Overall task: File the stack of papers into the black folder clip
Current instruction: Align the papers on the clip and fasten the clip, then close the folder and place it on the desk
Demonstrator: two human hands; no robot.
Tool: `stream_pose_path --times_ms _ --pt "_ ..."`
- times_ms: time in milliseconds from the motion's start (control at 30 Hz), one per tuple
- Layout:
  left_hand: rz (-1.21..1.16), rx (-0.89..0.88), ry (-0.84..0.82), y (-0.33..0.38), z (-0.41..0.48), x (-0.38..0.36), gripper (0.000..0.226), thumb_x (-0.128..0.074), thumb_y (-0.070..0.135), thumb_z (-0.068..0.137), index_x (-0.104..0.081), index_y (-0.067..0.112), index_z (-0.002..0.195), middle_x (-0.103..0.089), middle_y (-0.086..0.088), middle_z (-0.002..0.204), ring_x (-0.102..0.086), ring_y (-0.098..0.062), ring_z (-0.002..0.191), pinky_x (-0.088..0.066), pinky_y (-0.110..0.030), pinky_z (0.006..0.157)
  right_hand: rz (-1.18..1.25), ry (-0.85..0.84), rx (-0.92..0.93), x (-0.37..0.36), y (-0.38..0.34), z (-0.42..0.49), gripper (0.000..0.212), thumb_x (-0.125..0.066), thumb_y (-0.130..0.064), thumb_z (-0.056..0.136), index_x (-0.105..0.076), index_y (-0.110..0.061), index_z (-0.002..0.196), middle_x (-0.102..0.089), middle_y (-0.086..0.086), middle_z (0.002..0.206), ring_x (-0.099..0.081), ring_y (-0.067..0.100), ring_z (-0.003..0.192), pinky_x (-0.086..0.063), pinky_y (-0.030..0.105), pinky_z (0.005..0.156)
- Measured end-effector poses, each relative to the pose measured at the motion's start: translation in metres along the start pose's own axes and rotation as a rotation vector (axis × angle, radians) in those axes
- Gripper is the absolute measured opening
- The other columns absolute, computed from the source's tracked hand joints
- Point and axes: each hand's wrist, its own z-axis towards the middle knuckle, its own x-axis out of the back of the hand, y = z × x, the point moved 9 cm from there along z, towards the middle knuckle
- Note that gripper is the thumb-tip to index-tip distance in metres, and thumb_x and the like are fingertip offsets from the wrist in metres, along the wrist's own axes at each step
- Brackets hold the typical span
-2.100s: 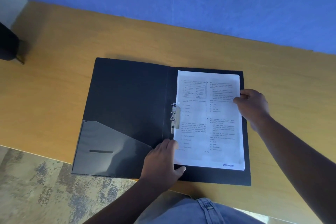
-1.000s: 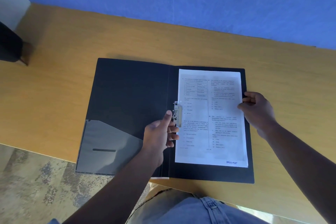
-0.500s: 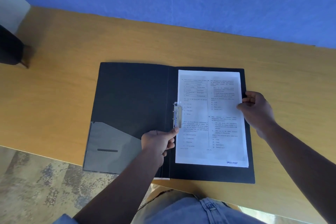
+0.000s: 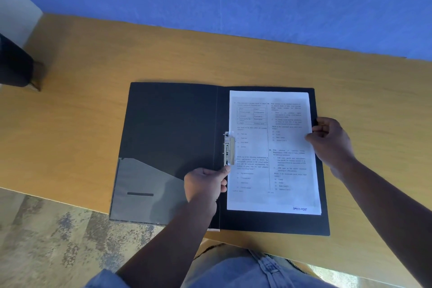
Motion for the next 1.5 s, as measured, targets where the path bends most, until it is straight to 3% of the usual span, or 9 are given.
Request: stream_pose_path --times_ms 400,500,633,800,1000,1100,1233,1400,1500 --pt "-0.031 -0.300 0.125 0.036 -0.012 0.049 0.035 -0.088 0.038 0.068 -0.059 0.019 0.063 -0.069 0.005 0.050 -0.066 -0.007 0.046 -0.046 -0.021 0.042 -0.339 0.001 0.305 0.002 -0.014 -0.056 0.053 -0.068 -0.011 0.083 -0.053 -0.015 0.133 -0.054 0.007 0.127 -0.060 0.017 0.096 -0.051 0.031 0.074" --pt "0.060 -0.502 0.332 0.066 -0.006 0.116 0.033 -0.086 0.040 0.068 -0.059 0.032 0.083 -0.069 0.012 0.072 -0.065 0.001 0.064 -0.049 -0.017 0.053 -0.297 0.012 0.300 0.000 -0.008 -0.085 0.045 -0.069 -0.005 0.083 -0.060 -0.015 0.126 -0.055 0.003 0.118 -0.061 0.020 0.093 -0.051 0.034 0.076" --pt "0.211 -0.545 0.558 0.079 0.022 0.197 0.046 -0.079 0.038 0.075 -0.057 0.024 0.113 -0.064 0.003 0.111 -0.064 -0.022 0.094 -0.053 -0.045 0.084 -0.259 0.027 0.393 -0.018 -0.010 -0.130 0.040 -0.073 0.008 0.076 -0.068 -0.017 0.107 -0.059 0.005 0.106 -0.063 0.023 0.085 -0.049 0.032 0.070" --pt "0.325 -0.269 0.291 0.059 0.068 0.224 0.073 -0.076 0.035 0.080 -0.042 0.011 0.140 -0.068 -0.006 0.123 -0.061 -0.031 0.115 -0.048 -0.043 0.093 -0.254 -0.026 0.411 -0.058 -0.015 -0.165 0.045 -0.079 0.009 0.068 -0.067 -0.021 0.100 -0.061 0.003 0.101 -0.062 0.013 0.079 -0.043 0.020 0.060" --pt "0.317 -0.506 0.304 0.095 0.018 0.237 0.013 -0.072 0.022 0.085 -0.073 0.021 0.098 -0.074 0.008 0.082 -0.070 -0.018 0.079 -0.051 -0.034 0.065 -0.205 -0.082 0.384 -0.070 -0.029 -0.168 0.038 -0.078 -0.002 0.075 -0.063 -0.031 0.094 -0.060 -0.014 0.096 -0.062 0.005 0.080 -0.044 0.017 0.061" --pt "0.206 -0.634 0.255 0.125 -0.038 0.222 0.003 -0.071 0.026 0.086 -0.070 0.028 0.085 -0.071 0.016 0.070 -0.057 -0.001 0.049 -0.041 -0.028 0.049 -0.077 -0.159 0.254 -0.062 -0.023 -0.160 0.028 -0.073 -0.006 0.083 -0.064 -0.032 0.085 -0.067 -0.019 0.091 -0.066 0.002 0.074 -0.046 0.012 0.058" --pt "0.111 -0.790 0.001 0.153 -0.122 0.148 0.000 -0.071 0.028 0.084 -0.070 0.028 0.084 -0.065 0.015 0.060 -0.051 0.000 0.045 -0.040 -0.017 0.045 0.031 -0.301 0.239 -0.045 -0.029 -0.165 0.020 -0.070 -0.008 0.085 -0.067 -0.028 0.087 -0.071 -0.020 0.087 -0.068 0.002 0.076 -0.049 0.012 0.061" --pt "0.065 -0.890 -0.172 0.163 -0.183 0.039 0.035 -0.067 0.009 0.086 -0.063 0.027 0.116 -0.072 0.020 0.097 -0.067 0.002 0.090 -0.051 -0.014 0.061 0.356 -0.419 0.175 -0.006 -0.042 -0.178 0.023 -0.066 -0.014 0.092 -0.064 -0.030 0.108 -0.074 -0.010 0.097 -0.073 0.016 0.082 -0.055 0.026 0.064" --pt "-0.002 -0.911 -0.187 0.161 -0.197 -0.011 0.040 -0.067 0.009 0.080 -0.061 0.023 0.117 -0.072 0.016 0.102 -0.067 0.001 0.096 -0.056 -0.019 0.069 0.480 -0.469 0.213 0.015 -0.053 -0.189 0.022 -0.067 -0.030 0.090 -0.067 -0.027 0.112 -0.075 -0.007 0.104 -0.074 0.020 0.088 -0.057 0.025 0.066"
